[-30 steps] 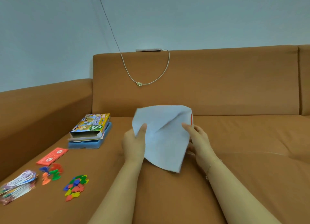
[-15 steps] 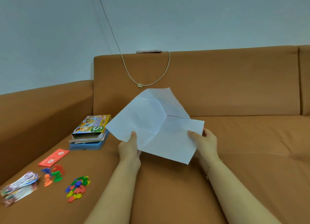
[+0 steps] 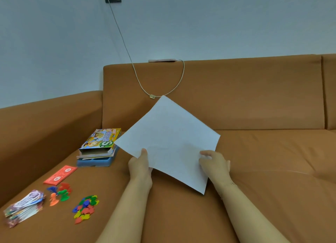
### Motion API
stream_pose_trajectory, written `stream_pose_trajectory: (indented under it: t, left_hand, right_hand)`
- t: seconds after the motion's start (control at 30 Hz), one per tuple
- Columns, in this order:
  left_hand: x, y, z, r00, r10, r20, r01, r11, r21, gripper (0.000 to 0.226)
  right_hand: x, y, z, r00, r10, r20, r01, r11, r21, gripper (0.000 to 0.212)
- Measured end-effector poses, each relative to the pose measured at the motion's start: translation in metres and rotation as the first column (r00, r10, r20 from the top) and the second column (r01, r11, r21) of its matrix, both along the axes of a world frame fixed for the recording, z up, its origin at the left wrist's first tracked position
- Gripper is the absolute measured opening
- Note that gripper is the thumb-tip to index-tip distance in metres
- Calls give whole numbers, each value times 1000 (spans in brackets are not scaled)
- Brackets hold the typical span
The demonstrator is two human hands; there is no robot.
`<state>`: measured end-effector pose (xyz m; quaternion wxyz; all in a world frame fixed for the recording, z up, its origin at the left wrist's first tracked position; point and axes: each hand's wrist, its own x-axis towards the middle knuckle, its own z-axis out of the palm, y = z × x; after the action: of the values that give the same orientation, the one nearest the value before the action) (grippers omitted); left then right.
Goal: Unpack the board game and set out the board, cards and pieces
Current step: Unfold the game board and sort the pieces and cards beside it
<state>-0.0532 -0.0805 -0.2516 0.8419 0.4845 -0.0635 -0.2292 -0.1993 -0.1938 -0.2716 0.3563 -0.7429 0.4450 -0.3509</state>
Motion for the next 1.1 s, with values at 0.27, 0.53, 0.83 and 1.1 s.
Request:
stream_pose_trajectory:
  t: [0.27, 0.53, 0.83, 1.1]
  left_hand:
    - [-33, 33, 71, 574, 157, 804, -294, 956, 24, 18]
    - [-58, 40, 84, 56, -277, 959, -280, 918, 282, 57]
    - [-105, 47, -9, -30, -798, 602, -412, 559, 720, 41]
    - [-109, 56, -32, -7, -819, 574, -392, 530, 752, 47]
  right_hand:
    - [-8, 20, 18, 694, 100, 713, -473, 811, 345, 24]
    - [-44, 35, 10, 503, -204, 840, -456, 763, 458, 38]
    - [-97, 76, -9, 497, -246, 832, -217, 893, 394, 39]
    - [-91, 84, -17, 835, -52, 548, -74, 976, 207, 40]
